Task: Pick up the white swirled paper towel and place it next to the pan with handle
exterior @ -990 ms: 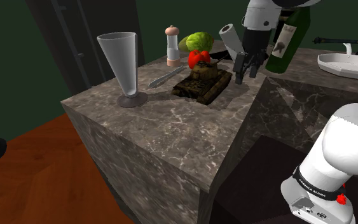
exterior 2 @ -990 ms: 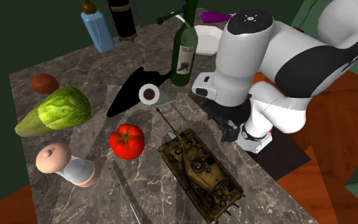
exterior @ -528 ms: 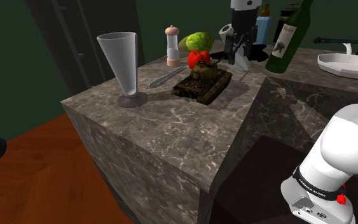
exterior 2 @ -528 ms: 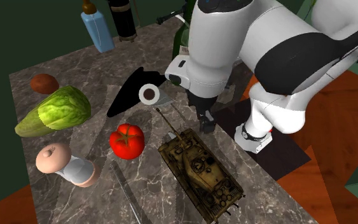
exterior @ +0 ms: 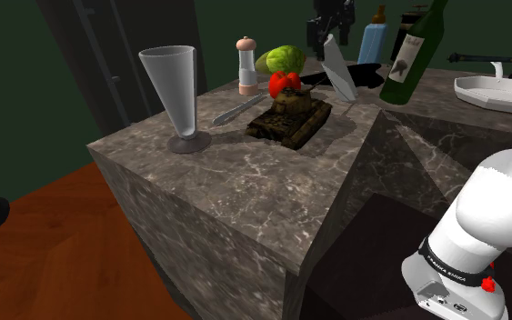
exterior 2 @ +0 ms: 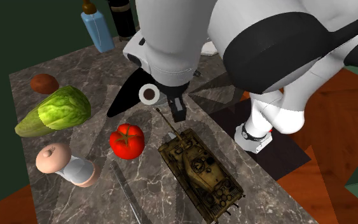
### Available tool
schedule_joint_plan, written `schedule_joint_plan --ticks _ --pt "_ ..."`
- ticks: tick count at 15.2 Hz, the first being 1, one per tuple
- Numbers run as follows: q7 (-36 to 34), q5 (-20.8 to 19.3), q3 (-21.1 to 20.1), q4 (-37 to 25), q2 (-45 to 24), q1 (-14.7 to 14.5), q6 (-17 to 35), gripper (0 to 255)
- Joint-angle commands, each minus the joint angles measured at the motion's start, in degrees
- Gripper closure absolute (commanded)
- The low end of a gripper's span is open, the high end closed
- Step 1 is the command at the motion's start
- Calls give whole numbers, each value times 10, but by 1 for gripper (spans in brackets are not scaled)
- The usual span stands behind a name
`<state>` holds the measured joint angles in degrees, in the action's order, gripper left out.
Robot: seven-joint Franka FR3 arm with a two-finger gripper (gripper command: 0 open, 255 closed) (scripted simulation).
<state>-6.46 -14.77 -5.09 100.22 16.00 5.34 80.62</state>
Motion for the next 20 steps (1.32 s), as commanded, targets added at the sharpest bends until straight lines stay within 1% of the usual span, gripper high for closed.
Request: schedule_joint_plan --ticks 1,3,4,12,19,20 --pt "1 -32 -7 -68 -49 5 -26 0" --pt "2 -65 -16 -141 -96 6 -58 0" --pt "3 -76 -19 -165 -111 5 -68 0" --pt "1 -70 -4 -71 -78 13 -3 0" --pt "1 -70 -4 -71 -78 13 -3 0" --pt "1 -70 -4 -71 -78 13 -3 255"
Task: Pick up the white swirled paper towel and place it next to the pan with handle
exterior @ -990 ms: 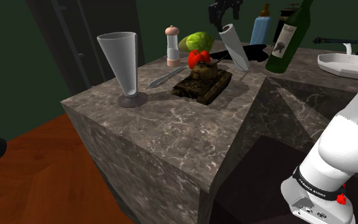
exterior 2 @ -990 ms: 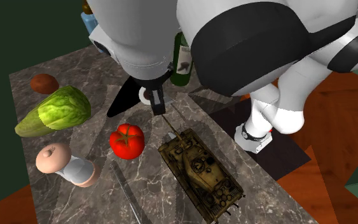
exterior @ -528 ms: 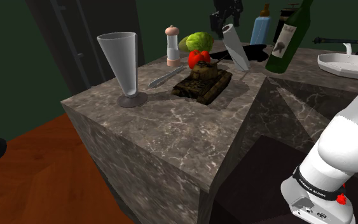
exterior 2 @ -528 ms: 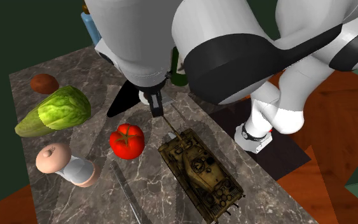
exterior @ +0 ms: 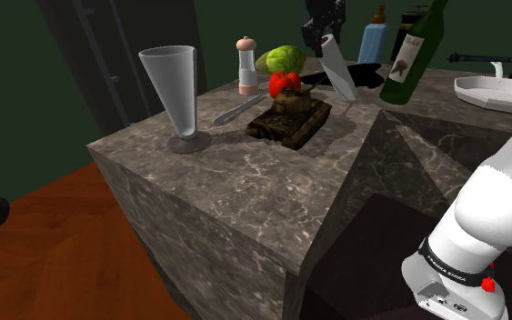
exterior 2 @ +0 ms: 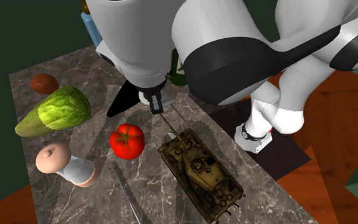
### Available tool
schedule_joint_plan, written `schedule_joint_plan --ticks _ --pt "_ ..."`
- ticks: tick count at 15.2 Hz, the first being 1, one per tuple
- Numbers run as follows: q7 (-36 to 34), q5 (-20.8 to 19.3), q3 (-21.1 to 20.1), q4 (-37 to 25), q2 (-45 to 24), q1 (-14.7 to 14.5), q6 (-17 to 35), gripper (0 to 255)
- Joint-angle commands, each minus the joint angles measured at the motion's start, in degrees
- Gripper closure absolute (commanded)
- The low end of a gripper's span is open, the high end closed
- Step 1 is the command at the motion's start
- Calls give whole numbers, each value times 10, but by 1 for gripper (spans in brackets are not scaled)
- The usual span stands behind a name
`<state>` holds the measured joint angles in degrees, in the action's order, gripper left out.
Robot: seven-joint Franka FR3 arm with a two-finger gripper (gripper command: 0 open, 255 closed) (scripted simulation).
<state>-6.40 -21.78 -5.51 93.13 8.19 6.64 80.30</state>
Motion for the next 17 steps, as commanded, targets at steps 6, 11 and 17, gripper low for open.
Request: schedule_joint_plan --ticks 6,11,17 --pt "0 0 0 0 0 0 0 255" --pt "5 -1 -1 -22 -6 0 -16 255" --pt "21 -8 -5 -96 -29 -1 -65 255"
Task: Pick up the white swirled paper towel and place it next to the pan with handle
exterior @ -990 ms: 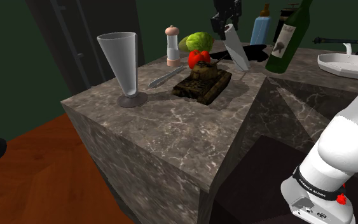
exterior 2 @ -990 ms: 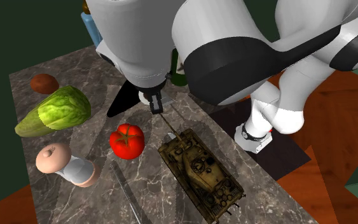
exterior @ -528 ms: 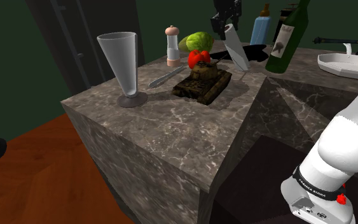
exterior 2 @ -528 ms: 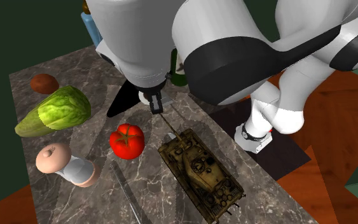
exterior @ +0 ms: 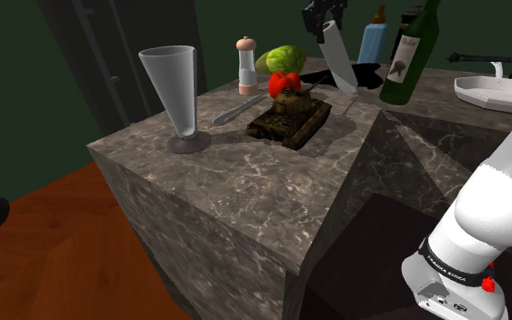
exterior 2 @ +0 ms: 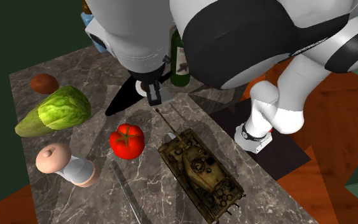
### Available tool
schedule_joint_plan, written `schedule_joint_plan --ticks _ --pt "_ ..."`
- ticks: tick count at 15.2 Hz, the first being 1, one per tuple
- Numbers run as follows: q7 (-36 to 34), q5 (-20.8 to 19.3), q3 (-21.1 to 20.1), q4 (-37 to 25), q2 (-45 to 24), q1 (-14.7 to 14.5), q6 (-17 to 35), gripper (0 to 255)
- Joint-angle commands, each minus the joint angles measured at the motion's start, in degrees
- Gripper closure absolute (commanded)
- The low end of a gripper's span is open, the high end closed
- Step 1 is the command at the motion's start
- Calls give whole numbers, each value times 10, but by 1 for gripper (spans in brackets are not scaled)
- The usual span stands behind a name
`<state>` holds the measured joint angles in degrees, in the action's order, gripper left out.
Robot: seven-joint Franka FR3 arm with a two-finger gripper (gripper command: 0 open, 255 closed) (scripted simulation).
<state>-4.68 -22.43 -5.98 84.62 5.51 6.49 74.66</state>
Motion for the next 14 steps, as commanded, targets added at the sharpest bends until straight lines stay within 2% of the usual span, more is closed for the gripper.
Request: schedule_joint_plan --ticks 1,8,14 --pt "6 -3 -1 -25 -7 0 -17 255" --pt "27 -16 -6 -130 -46 -3 -81 255" --pt "50 -37 -12 -248 -96 -10 -146 255"
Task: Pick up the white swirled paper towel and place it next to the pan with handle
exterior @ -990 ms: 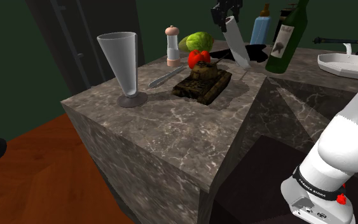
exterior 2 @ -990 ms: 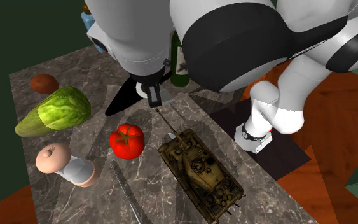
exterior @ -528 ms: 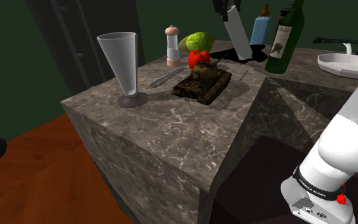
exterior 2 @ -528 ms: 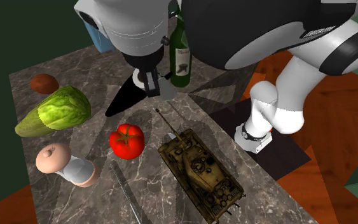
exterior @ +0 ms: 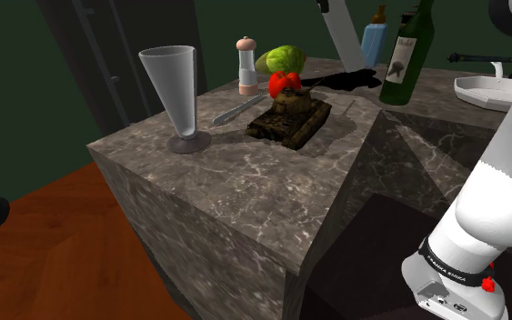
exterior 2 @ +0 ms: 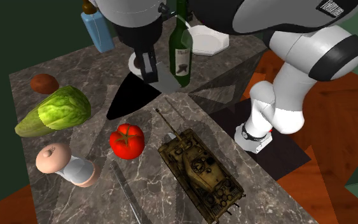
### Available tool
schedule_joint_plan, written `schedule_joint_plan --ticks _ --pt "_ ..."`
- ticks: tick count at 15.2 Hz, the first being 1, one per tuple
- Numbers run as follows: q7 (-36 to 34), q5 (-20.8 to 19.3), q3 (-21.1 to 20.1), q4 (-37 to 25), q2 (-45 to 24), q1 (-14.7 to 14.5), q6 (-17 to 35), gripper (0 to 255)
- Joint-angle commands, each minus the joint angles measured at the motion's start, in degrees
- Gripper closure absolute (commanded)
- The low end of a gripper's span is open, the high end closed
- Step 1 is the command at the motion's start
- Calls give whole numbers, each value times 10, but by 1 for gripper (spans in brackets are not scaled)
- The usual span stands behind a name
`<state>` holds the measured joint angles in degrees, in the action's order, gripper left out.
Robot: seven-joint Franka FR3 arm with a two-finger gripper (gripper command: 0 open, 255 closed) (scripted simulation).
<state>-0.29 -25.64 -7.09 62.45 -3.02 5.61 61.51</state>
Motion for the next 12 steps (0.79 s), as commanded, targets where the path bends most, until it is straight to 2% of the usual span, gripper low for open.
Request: schedule_joint_plan --ticks 1,4,7,12 --pt "11 -10 -2 -50 -22 -3 -27 255" --pt "25 -26 -4 -118 -53 -10 -62 255" --pt "43 -4 13 1 33 19 -18 255" --pt "89 7 50 128 137 46 27 255"
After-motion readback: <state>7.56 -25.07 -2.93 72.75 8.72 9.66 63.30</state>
